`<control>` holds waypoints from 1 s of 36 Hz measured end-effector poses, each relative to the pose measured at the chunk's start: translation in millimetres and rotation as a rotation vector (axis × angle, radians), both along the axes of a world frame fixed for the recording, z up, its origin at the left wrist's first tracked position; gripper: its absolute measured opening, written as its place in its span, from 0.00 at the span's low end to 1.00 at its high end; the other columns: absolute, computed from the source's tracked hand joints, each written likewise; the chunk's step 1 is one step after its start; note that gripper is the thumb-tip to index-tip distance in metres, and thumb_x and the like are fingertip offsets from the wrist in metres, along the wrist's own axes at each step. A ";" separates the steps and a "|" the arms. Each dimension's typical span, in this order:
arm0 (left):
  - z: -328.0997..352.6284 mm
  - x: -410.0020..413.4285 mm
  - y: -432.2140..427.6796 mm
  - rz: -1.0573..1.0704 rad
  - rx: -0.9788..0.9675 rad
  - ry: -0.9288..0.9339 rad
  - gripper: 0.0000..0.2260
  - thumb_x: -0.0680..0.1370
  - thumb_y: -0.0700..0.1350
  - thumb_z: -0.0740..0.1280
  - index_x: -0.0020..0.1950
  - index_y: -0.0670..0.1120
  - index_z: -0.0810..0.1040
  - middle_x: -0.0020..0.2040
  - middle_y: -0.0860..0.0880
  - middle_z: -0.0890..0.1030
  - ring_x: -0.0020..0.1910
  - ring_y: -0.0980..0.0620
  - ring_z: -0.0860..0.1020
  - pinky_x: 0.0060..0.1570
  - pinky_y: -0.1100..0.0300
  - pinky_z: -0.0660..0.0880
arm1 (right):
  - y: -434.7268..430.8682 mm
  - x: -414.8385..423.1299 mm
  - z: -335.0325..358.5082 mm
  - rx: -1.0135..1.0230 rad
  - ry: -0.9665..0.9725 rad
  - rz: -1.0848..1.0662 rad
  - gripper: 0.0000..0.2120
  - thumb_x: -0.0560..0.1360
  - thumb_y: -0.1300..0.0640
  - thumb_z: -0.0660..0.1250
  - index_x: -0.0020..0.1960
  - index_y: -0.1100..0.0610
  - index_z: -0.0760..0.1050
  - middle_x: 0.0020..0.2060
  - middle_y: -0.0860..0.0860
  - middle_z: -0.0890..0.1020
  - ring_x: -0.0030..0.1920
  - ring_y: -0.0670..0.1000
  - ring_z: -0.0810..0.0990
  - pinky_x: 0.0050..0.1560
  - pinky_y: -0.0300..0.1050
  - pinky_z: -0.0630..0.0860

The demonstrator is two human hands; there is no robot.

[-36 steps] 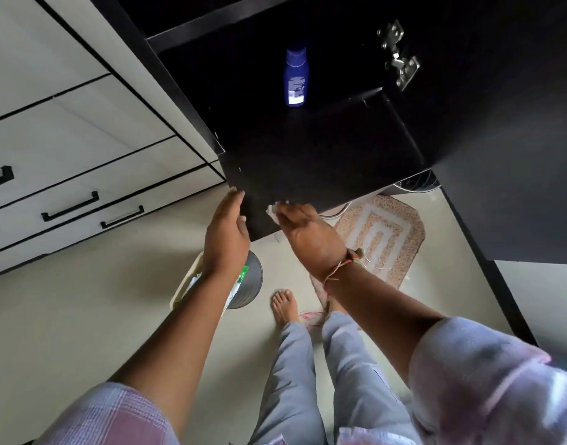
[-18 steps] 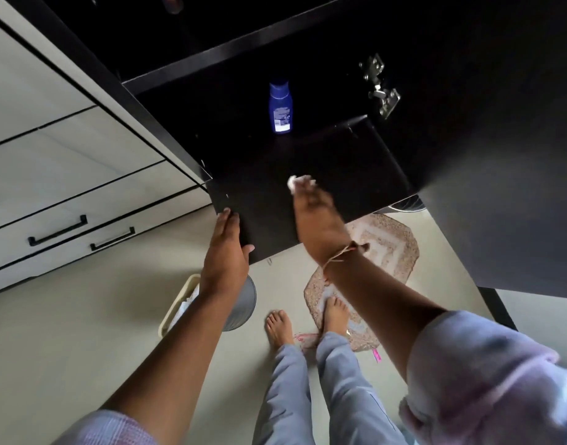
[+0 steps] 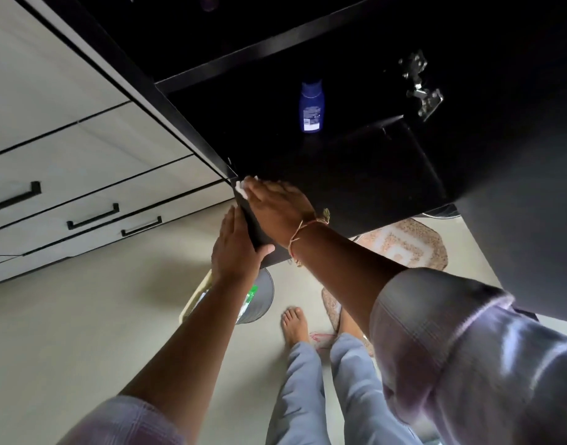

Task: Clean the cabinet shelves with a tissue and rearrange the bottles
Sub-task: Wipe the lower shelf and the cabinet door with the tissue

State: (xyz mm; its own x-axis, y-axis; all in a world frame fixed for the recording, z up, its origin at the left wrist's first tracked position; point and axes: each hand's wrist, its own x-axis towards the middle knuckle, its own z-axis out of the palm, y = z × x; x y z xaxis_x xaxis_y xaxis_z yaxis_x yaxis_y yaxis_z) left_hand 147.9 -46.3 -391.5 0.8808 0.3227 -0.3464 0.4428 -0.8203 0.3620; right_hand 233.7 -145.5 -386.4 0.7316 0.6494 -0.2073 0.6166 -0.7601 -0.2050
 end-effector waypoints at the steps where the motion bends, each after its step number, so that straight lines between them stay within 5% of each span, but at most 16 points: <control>1: 0.9 1.2 -0.1 -0.032 0.037 0.006 0.45 0.69 0.51 0.76 0.79 0.44 0.54 0.79 0.46 0.57 0.77 0.47 0.58 0.71 0.48 0.65 | -3.2 1.1 -1.2 -0.015 -0.005 -0.061 0.28 0.77 0.59 0.46 0.75 0.57 0.63 0.74 0.51 0.67 0.67 0.54 0.73 0.63 0.52 0.70; 4: 1.3 6.2 0.0 -0.138 0.131 0.046 0.45 0.71 0.53 0.74 0.79 0.45 0.52 0.79 0.48 0.55 0.78 0.49 0.53 0.71 0.49 0.62 | -25.5 4.3 -2.0 -0.056 -0.057 -0.240 0.27 0.75 0.61 0.48 0.72 0.60 0.69 0.70 0.54 0.72 0.60 0.56 0.77 0.56 0.52 0.74; 8: 5.1 13.8 1.8 -0.261 0.228 0.103 0.45 0.72 0.56 0.72 0.79 0.46 0.50 0.80 0.49 0.50 0.79 0.48 0.50 0.72 0.47 0.60 | -71.8 20.7 0.9 -0.163 -0.132 -0.412 0.25 0.78 0.62 0.55 0.74 0.66 0.62 0.73 0.60 0.65 0.64 0.60 0.71 0.57 0.54 0.72; 12: 9.0 22.0 1.6 -0.315 0.259 0.156 0.47 0.72 0.58 0.72 0.79 0.46 0.47 0.80 0.48 0.48 0.79 0.48 0.49 0.73 0.46 0.57 | -103.9 41.4 5.9 -0.278 -0.151 -0.535 0.28 0.75 0.65 0.44 0.74 0.71 0.58 0.74 0.64 0.63 0.68 0.62 0.67 0.61 0.54 0.70; 17: 13.0 25.6 -2.9 -0.345 0.301 0.183 0.46 0.72 0.57 0.71 0.79 0.44 0.47 0.80 0.46 0.47 0.79 0.47 0.50 0.73 0.47 0.56 | -126.7 71.5 4.8 -0.349 -0.128 -0.552 0.22 0.80 0.63 0.53 0.71 0.72 0.64 0.73 0.67 0.61 0.68 0.63 0.65 0.62 0.54 0.71; 24: 17.1 29.7 -7.1 -0.374 0.327 0.207 0.46 0.72 0.56 0.72 0.79 0.41 0.48 0.80 0.42 0.49 0.79 0.45 0.51 0.73 0.48 0.58 | -148.9 77.6 4.6 -0.072 0.014 -0.854 0.24 0.80 0.59 0.53 0.75 0.62 0.60 0.72 0.62 0.65 0.70 0.62 0.65 0.67 0.56 0.65; 32: 19.8 31.9 -8.7 -0.366 0.310 0.247 0.47 0.73 0.56 0.72 0.79 0.41 0.46 0.80 0.43 0.47 0.79 0.46 0.49 0.74 0.49 0.57 | -164.1 29.4 18.6 -0.504 0.025 -0.757 0.19 0.80 0.63 0.52 0.67 0.70 0.70 0.63 0.73 0.69 0.58 0.69 0.77 0.49 0.59 0.79; 36: 20.5 32.7 -8.8 -0.360 0.282 0.243 0.47 0.72 0.55 0.73 0.79 0.40 0.46 0.80 0.42 0.47 0.79 0.45 0.49 0.74 0.49 0.57 | -171.3 8.7 14.1 -0.420 -0.022 -0.786 0.16 0.80 0.67 0.54 0.64 0.74 0.71 0.61 0.73 0.71 0.56 0.69 0.78 0.50 0.58 0.79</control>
State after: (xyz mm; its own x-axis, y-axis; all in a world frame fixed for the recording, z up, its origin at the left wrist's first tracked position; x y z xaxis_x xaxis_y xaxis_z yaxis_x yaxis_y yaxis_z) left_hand 180.7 -55.0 -371.0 0.8582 0.1243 -0.4981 0.1581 -0.9871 0.0262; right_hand 242.4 -316.8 -372.2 0.9402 -0.1682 -0.2963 -0.1140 -0.9748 0.1916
